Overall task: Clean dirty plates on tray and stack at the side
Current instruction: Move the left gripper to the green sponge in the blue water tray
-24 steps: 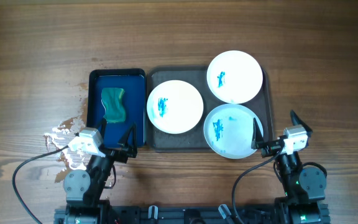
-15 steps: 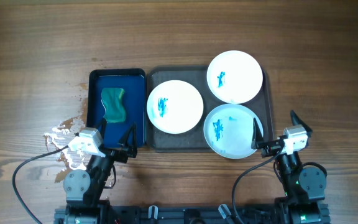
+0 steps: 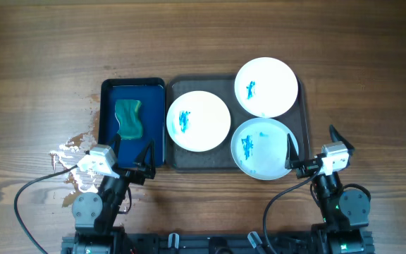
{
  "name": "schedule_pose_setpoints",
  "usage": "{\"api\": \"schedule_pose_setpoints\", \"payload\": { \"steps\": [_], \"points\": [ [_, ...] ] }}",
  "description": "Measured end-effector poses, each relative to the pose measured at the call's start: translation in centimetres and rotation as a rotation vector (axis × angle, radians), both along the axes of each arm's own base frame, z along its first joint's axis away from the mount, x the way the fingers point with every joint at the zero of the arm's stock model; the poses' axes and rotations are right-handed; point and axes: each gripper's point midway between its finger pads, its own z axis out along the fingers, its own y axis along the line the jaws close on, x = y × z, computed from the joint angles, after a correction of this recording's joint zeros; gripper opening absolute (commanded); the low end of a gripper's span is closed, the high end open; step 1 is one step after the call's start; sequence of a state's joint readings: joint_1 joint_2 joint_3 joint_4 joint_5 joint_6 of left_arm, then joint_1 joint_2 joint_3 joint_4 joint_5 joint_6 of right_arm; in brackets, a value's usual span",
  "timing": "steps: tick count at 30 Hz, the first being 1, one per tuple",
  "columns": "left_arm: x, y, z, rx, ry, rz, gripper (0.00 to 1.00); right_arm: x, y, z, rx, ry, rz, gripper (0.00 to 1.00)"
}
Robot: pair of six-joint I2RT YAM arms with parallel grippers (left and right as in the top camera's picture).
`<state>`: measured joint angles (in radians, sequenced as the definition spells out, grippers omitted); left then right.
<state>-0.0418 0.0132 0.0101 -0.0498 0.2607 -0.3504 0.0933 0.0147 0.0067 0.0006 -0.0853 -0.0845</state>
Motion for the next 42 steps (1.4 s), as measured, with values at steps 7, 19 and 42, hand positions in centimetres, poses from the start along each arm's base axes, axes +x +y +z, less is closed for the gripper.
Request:
{"api": "schedule_pose_setpoints", "payload": {
  "steps": [7, 19, 42],
  "points": [
    [0.0, 0.0, 0.0, 0.000, 0.000, 0.000, 1.00, 0.0, 0.0, 0.0, 0.000, 0.000, 0.000, 1.00],
    [-0.8, -0.4, -1.3, -0.083, 0.180, -0.017, 1.00, 0.0, 0.0, 0.0, 0.000, 0.001, 0.000, 1.00],
    [3.0, 1.8, -4.5, 0.122, 1.294, 0.099, 1.00, 0.0, 0.0, -0.2, -0.001, 0.007, 0.000, 1.00]
  ]
}}
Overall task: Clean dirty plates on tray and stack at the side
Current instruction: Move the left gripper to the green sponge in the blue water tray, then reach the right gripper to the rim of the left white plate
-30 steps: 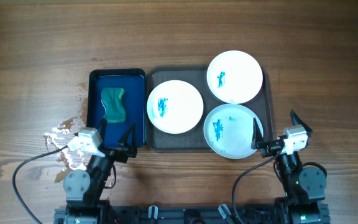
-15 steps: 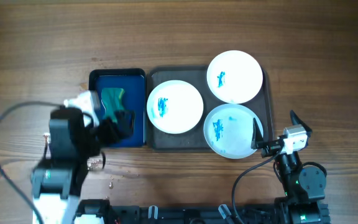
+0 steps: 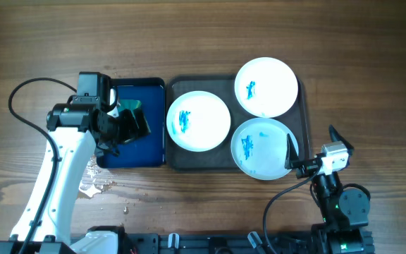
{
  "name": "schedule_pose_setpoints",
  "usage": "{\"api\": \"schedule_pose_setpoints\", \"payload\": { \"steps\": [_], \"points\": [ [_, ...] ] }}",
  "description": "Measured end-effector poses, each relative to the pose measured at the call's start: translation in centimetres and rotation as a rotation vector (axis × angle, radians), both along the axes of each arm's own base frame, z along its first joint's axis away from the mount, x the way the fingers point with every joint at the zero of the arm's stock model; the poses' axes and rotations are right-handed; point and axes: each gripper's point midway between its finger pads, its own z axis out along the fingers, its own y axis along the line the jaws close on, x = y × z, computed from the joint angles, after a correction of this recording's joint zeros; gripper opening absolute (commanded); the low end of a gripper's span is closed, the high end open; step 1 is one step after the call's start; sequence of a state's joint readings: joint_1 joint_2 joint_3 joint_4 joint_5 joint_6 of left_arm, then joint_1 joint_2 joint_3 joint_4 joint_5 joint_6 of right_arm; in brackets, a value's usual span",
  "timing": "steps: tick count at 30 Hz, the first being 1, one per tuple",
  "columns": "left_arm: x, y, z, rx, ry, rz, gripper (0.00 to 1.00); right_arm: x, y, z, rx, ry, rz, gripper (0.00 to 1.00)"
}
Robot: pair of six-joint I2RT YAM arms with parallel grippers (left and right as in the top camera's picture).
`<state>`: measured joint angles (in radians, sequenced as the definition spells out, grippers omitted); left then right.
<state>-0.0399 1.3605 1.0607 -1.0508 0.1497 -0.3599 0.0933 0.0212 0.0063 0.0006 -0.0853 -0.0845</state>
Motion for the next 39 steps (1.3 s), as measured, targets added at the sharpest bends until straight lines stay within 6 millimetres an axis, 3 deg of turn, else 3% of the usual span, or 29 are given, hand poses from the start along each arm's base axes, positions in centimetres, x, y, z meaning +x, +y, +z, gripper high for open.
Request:
{"api": "schedule_pose_setpoints", "payload": {
  "steps": [7, 12, 18, 22, 24, 26, 29, 32, 36, 39],
  "points": [
    [0.4, 0.0, 0.1, -0.001, -0.019, 0.000, 1.00, 0.0, 0.2, 0.0, 0.001, 0.000, 0.012, 1.00],
    [0.6, 0.0, 0.1, -0.001, -0.026, 0.000, 1.00, -1.3, 3.9, 1.0, 0.038, -0.019, 0.237, 1.00],
    [0.7, 0.0, 0.2, -0.001, -0.029, 0.000, 1.00, -4.1, 6.7, 9.6, 0.087, -0.039, 0.434, 1.00],
    [0.7, 0.0, 0.2, -0.001, -0.029, 0.000, 1.00, -2.2, 8.2, 10.4, 0.138, 0.245, 0.510, 1.00],
    [0.8, 0.0, 0.3, -0.002, -0.034, 0.000, 1.00, 0.0, 9.3, 10.6, 0.181, 0.421, 0.561, 1.00],
    [0.8, 0.0, 0.3, -0.002, -0.034, 0.000, 1.00, 2.1, 10.4, 9.8, 0.239, 0.623, 0.606, 1.00],
    [1.0, 0.0, 0.3, -0.002, -0.041, 0.000, 1.00, 3.8, 11.5, 7.4, 0.301, 0.880, 0.620, 1.00],
    [1.3, -0.1, 0.4, -0.002, -0.054, 0.000, 1.00, 5.1, 13.9, 2.9, 0.298, 1.123, 0.665, 1.00],
    [1.7, -0.1, 0.5, -0.003, -0.070, 0.000, 1.00, 4.1, 17.6, -3.1, 0.221, 1.318, 0.718, 1.00],
    [1.8, -0.1, 0.6, -0.003, -0.077, 0.000, 1.00, 4.7, 19.5, -4.7, 0.174, 1.301, 0.748, 1.00]
  ]
}}
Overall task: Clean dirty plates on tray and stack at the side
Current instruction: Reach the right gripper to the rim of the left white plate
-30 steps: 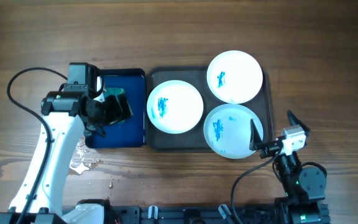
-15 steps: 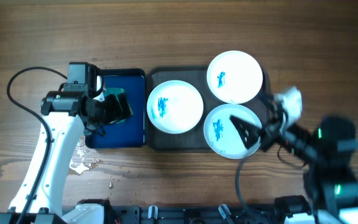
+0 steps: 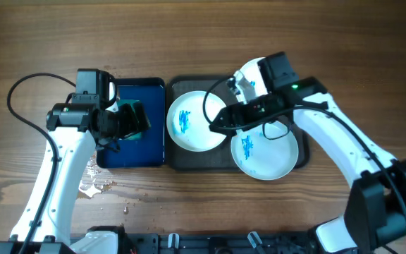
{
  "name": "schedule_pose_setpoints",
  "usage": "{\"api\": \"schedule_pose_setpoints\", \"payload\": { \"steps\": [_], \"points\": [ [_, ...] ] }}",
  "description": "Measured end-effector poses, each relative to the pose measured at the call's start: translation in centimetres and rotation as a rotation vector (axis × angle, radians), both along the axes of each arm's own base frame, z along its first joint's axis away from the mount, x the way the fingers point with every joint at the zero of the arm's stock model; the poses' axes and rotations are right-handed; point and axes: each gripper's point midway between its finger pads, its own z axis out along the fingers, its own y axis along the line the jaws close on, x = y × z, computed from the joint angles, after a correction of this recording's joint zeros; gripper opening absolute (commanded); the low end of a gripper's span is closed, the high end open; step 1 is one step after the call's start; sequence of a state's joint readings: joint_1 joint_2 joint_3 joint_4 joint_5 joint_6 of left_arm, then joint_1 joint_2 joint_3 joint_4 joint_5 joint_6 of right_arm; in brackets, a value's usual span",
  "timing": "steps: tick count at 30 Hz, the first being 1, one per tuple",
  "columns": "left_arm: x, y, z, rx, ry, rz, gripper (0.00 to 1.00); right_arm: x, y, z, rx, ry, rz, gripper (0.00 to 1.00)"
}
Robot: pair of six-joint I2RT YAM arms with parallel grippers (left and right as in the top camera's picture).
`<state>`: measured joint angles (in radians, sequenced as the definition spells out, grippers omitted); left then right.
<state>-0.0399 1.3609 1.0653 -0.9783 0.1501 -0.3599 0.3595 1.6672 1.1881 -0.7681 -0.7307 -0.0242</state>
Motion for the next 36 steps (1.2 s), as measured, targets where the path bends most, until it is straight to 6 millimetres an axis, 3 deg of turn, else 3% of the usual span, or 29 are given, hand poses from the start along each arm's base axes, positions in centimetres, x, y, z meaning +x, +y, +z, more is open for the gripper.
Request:
{"api": "schedule_pose_setpoints", "payload": {
  "steps": [5, 8, 10, 12, 16, 20, 25, 33, 36],
  "points": [
    [0.1, 0.0, 0.0, 0.000, -0.003, 0.000, 1.00, 2.2, -0.1, -0.6, -0.031, -0.043, -0.074, 1.00],
    [0.1, 0.0, 0.0, 0.000, -0.003, 0.000, 1.00, 3.1, -2.5, -2.7, -0.219, -0.016, -0.229, 1.00],
    [0.1, 0.0, 0.0, 0.000, -0.003, 0.000, 1.00, 3.2, -3.0, -3.5, -0.323, -0.033, -0.293, 1.00],
    [0.1, 0.0, 0.0, 0.000, -0.003, 0.000, 1.00, 3.2, -2.0, -3.5, -0.338, -0.064, -0.289, 0.99],
    [0.1, 0.0, 0.0, 0.000, -0.003, 0.000, 1.00, 3.3, 2.4, -4.5, -0.308, -0.126, -0.248, 0.97],
    [0.1, 0.0, 0.0, 0.000, -0.003, 0.000, 1.00, 4.9, 1.4, -9.1, -0.352, -0.024, -0.350, 0.95],
    [0.1, 0.0, 0.0, 0.000, -0.003, 0.000, 1.00, 6.9, -1.1, -9.2, -0.346, -0.011, -0.439, 0.89],
    [0.1, 0.0, 0.0, 0.000, -0.003, 0.000, 1.00, 7.3, 0.9, -7.3, -0.251, -0.020, -0.364, 0.88],
    [0.1, 0.0, 0.0, 0.000, -0.003, 0.000, 1.00, 7.5, 0.3, -6.0, -0.307, -0.006, -0.378, 0.90]
  ]
}}
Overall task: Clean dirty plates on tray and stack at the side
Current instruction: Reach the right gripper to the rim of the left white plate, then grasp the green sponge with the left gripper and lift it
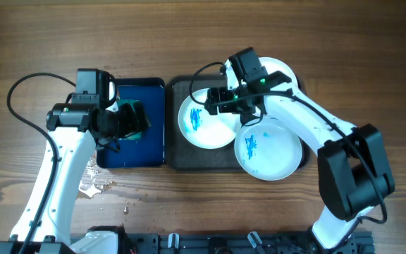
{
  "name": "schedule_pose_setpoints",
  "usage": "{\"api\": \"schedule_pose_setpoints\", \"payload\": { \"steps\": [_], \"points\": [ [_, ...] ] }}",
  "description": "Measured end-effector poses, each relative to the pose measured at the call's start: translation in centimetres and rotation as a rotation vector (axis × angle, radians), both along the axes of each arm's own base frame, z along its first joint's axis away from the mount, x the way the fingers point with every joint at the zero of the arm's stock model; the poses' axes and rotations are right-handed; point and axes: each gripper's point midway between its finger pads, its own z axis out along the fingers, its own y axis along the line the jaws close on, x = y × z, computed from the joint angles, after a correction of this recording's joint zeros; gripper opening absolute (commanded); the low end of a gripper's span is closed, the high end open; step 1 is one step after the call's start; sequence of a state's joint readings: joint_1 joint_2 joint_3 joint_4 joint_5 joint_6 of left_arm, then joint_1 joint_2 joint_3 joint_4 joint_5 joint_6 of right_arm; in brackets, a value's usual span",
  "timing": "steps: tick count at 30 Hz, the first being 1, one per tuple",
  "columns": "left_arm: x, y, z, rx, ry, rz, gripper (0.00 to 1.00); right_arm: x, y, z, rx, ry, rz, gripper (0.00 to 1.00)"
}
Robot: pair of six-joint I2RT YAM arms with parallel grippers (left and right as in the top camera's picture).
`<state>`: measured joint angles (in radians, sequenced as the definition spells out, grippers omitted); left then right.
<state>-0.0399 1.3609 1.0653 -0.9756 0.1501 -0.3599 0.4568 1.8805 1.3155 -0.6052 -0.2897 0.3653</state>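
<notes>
Three white plates with blue smears sit on the dark tray. My right gripper is shut on the upper right rim of the left plate. The near right plate lies flat. My right arm covers most of the far right plate. The green sponge is in the blue tray of water. My left gripper is down on the sponge and looks shut on it.
A patch of spilled water lies on the wooden table in front of the blue tray's left corner. The left arm's cable loops out to the far left. Bare wood runs along the back of the table.
My right gripper has moved left and back to the left plate's upper right rim and shut on it. That plate now sits a little further right. The left arm has not moved.
Both arms were parked at the front edge, with the sponge lying free in the blue tray. The left gripper then came down on the sponge and stayed there. The right arm then reached over the tray between the plates, and now it holds the left plate's rim.
</notes>
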Motion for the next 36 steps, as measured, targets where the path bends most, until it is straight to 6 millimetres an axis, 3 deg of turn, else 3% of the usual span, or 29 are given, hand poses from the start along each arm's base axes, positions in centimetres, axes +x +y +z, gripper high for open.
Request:
{"api": "schedule_pose_setpoints", "payload": {
  "steps": [4, 10, 14, 16, 18, 21, 22, 28, 30, 31, 34, 36],
  "points": [
    [0.0, 0.0, 0.0, 0.000, 0.000, 0.000, 1.00, -0.5, -2.6, -0.4, -0.144, 0.027, -0.044, 0.92],
    [0.1, 0.0, 0.0, 0.000, -0.004, 0.000, 1.00, -0.8, -3.5, -1.5, -0.195, 0.039, -0.058, 0.82],
    [0.1, 0.0, 0.0, 0.000, -0.004, 0.000, 1.00, -1.2, -3.7, -5.3, -0.231, 0.116, -0.064, 0.78],
    [0.1, 0.0, 0.0, 0.000, -0.005, 0.000, 1.00, -1.2, -3.7, -5.8, -0.232, 0.123, -0.071, 0.67],
    [0.1, 0.0, 0.0, 0.000, -0.004, 0.000, 1.00, -1.0, -3.5, -5.7, -0.222, 0.120, -0.078, 0.49],
    [0.1, 0.0, 0.0, 0.000, -0.004, 0.000, 1.00, -0.8, -3.0, -5.8, -0.193, 0.118, -0.074, 0.12],
    [0.1, 0.0, 0.0, 0.000, -0.004, 0.000, 1.00, -0.8, -2.7, -5.8, -0.180, 0.119, -0.066, 0.04],
    [0.1, 0.0, 0.0, 0.000, -0.004, 0.000, 1.00, -1.0, -2.3, -5.8, -0.157, 0.135, -0.069, 0.04],
    [0.2, 0.0, 0.1, -0.001, -0.009, 0.000, 0.51, -1.1, -2.3, -5.8, -0.157, 0.136, -0.069, 0.04],
    [0.3, -0.1, 0.1, -0.004, -0.011, -0.001, 0.47, -1.1, -2.3, -5.8, -0.156, 0.137, -0.069, 0.04],
    [0.3, -0.1, 0.1, -0.002, -0.015, -0.008, 0.85, -1.2, -2.3, -5.8, -0.157, 0.141, -0.068, 0.04],
    [0.8, 1.4, -0.1, 0.080, -0.025, 0.020, 0.82, -1.2, -2.3, -5.8, -0.156, 0.142, -0.068, 0.04]
  ]
}}
